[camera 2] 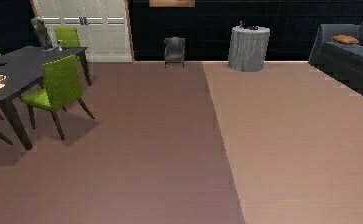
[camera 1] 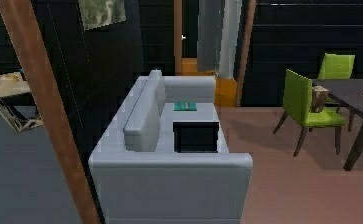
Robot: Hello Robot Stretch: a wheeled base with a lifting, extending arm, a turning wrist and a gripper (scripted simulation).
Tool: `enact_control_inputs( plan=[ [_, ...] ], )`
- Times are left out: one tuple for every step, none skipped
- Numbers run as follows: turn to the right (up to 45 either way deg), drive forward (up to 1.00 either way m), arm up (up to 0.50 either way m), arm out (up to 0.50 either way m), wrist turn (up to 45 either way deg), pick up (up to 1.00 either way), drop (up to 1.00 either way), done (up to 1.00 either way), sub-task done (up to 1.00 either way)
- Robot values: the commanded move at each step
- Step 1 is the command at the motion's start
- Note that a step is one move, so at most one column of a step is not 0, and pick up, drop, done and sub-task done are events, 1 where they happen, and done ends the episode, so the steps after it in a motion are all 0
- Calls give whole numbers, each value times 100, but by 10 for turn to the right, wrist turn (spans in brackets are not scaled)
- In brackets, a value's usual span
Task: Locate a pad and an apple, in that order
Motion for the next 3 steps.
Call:
enact_control_inputs(
  plan=[
    [-450,0,0,0,0,0,0,0,0],
    [-90,0,0,0,0,0,0,0,0],
    [0,50,0,0,0,0,0,0,0]
  ],
)
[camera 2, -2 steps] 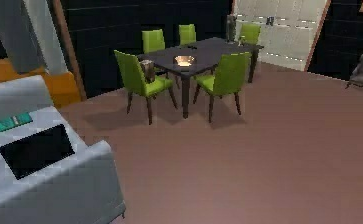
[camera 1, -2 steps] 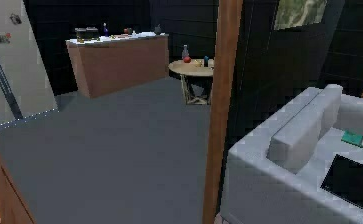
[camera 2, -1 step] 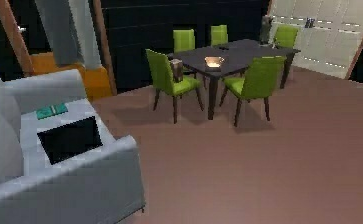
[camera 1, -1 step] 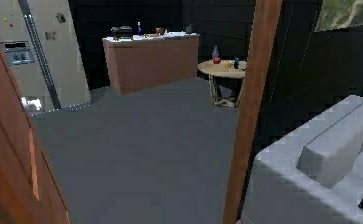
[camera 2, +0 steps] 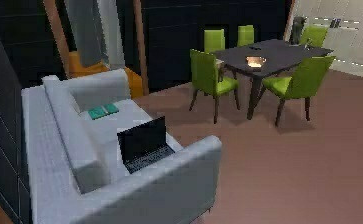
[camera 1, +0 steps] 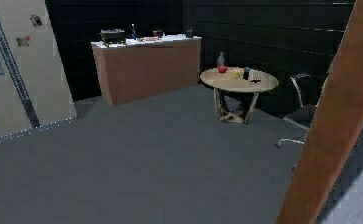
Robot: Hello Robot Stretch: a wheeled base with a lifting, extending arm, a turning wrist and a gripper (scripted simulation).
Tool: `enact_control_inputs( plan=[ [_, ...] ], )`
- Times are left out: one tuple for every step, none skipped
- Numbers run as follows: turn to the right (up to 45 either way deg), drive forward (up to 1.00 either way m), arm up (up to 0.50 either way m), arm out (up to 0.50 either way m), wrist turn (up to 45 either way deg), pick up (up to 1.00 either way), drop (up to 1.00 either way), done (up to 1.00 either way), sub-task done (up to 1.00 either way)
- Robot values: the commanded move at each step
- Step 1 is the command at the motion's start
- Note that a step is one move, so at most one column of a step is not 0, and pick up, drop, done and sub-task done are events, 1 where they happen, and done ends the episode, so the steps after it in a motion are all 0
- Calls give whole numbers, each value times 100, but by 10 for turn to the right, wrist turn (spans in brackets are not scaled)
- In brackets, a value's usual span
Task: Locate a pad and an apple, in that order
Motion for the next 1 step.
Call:
enact_control_inputs(
  plan=[
    [180,0,0,0,0,0,0,0,0]
  ],
)
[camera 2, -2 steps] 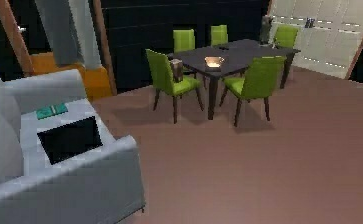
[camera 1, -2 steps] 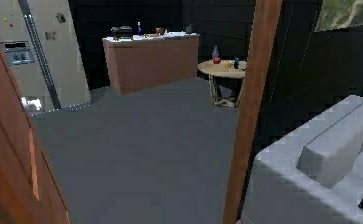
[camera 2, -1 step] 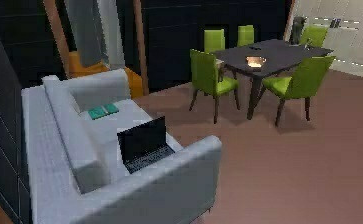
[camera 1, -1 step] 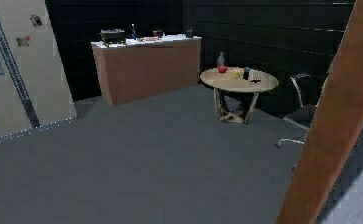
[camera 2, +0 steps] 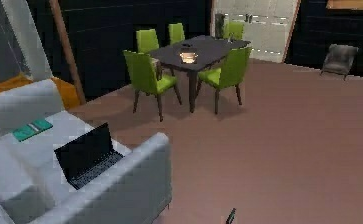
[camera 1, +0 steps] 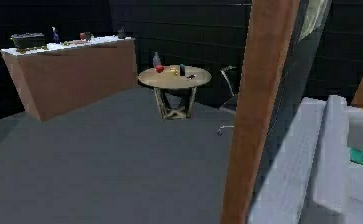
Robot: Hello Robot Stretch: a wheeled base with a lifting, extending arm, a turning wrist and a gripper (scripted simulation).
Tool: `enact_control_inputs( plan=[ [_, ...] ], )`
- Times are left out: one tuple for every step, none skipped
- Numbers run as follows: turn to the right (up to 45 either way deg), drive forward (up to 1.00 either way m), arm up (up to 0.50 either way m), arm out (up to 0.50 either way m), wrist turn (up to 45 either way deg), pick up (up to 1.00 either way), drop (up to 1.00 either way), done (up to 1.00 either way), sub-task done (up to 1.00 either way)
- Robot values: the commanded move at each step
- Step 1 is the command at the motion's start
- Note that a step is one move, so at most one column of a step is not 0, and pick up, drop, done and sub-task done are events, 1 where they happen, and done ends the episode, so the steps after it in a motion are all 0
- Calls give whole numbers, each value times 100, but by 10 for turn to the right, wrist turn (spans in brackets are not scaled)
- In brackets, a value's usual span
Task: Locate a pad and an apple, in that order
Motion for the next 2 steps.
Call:
enact_control_inputs(
  plan=[
    [0,30,0,0,0,0,0,0,0],
    [-240,0,0,0,0,0,0,0,0]
  ],
)
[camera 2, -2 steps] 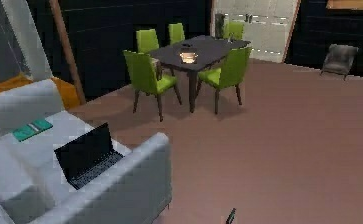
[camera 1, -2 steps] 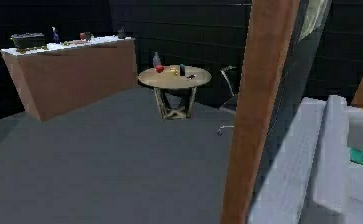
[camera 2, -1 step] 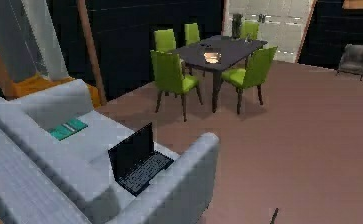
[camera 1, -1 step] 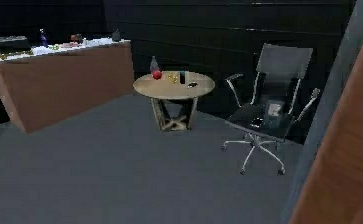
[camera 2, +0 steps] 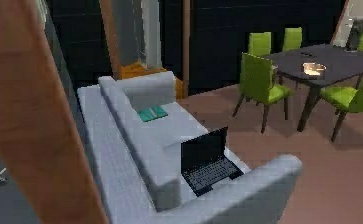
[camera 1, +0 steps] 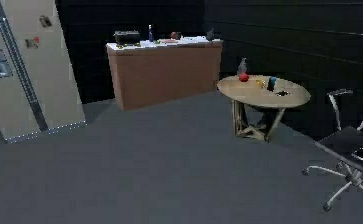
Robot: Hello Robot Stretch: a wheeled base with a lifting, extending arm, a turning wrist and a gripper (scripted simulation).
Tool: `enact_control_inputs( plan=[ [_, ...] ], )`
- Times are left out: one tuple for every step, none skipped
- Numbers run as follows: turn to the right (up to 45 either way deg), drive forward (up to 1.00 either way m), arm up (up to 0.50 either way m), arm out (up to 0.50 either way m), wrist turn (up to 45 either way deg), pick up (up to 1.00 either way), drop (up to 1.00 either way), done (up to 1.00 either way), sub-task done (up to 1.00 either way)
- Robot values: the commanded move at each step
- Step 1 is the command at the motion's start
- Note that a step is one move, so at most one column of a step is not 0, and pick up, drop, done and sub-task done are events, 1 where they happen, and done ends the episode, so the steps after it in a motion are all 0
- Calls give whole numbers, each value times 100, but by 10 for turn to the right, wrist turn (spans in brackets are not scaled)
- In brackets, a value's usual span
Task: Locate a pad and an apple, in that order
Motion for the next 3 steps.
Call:
enact_control_inputs(
  plan=[
    [0,100,0,0,0,0,0,0,0],
    [0,100,0,0,0,0,0,0,0],
    [-30,0,0,0,0,0,0,0,0]
  ],
)
